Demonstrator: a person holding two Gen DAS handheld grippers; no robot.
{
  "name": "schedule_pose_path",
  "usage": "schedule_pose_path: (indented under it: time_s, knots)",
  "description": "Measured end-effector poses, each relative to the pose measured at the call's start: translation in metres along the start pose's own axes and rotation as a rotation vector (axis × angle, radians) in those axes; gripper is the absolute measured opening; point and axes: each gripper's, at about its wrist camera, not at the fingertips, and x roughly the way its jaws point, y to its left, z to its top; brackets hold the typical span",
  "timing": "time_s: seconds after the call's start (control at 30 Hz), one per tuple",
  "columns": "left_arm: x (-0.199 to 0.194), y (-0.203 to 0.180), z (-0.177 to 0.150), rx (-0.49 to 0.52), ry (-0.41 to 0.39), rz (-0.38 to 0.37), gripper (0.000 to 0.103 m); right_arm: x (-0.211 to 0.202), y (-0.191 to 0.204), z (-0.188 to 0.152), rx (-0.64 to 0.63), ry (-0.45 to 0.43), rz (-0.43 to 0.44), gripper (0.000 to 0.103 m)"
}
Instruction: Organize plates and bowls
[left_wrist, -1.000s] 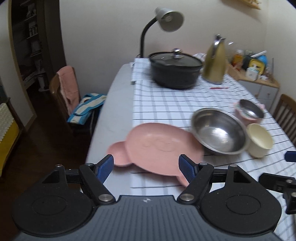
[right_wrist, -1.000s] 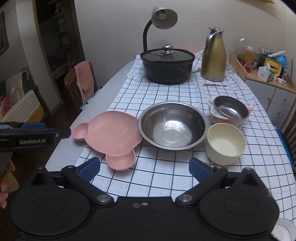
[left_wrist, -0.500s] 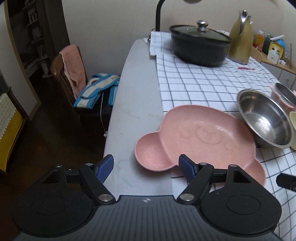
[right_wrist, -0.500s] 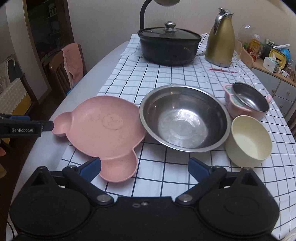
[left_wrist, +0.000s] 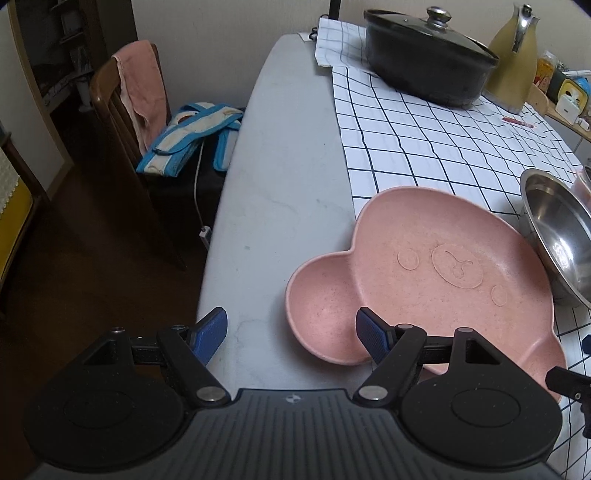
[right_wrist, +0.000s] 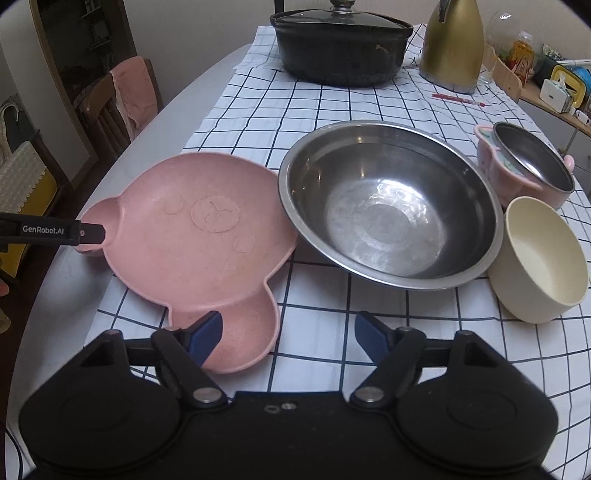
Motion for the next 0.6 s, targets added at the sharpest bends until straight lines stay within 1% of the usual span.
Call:
schedule_pose_path:
  time_s: [0.1,0.13,0.17,0.2,0.23,0.27,0.3,0.33,0.37,0.4,0.43,0.47,0.57,0.6]
  knots:
    - [0.002,0.000,0.002,-0.009,0.003,-0.020,0.076,0.005,-0.001,0.001,0.015,0.017,0.014,0.070]
    - [0.002,-0.001,0.002,-0.008,0.006,-0.020,0.075,0.006,-0.002,0.001,0.021,0.022,0.022,0.067]
    - [0.003,-0.002,0.002,-0.005,0.006,-0.020,0.072,0.008,-0.002,0.002,0.024,0.026,0.027,0.062]
    - [0.004,-0.002,0.003,-0.003,0.008,-0.018,0.065,0.009,-0.002,0.003,0.025,0.030,0.032,0.059]
    - [0.004,-0.002,0.003,-0.001,0.010,-0.013,0.063,0.010,-0.002,0.003,0.022,0.032,0.034,0.053]
    - [0.005,-0.002,0.003,-0.002,0.010,-0.009,0.062,0.011,-0.001,0.003,0.017,0.034,0.037,0.050]
    - [0.005,-0.002,0.003,-0.004,0.010,-0.011,0.058,0.012,-0.001,0.004,0.013,0.035,0.041,0.049]
    - [0.005,-0.001,0.003,-0.005,0.011,-0.012,0.052,0.013,0.000,0.004,0.012,0.038,0.047,0.045]
    - [0.006,-0.001,0.003,-0.003,0.014,-0.009,0.050,0.013,0.000,0.004,0.011,0.040,0.052,0.041]
    - [0.006,-0.001,0.004,-0.002,0.016,-0.002,0.043,0.014,0.000,0.005,0.011,0.044,0.059,0.040]
    - [0.007,-0.001,0.004,0.000,0.020,0.004,0.036,0.015,0.000,0.005,0.010,0.046,0.062,0.036]
    - [0.008,0.000,0.004,-0.002,0.025,0.006,0.034,0.015,0.001,0.005,0.009,0.048,0.066,0.032]
    - [0.008,0.002,0.004,-0.011,0.029,0.004,0.029,0.016,0.003,0.006,0.000,0.049,0.074,0.024]
    - [0.007,0.001,0.004,-0.010,0.028,0.000,0.023,0.016,0.003,0.007,-0.003,0.049,0.077,0.023]
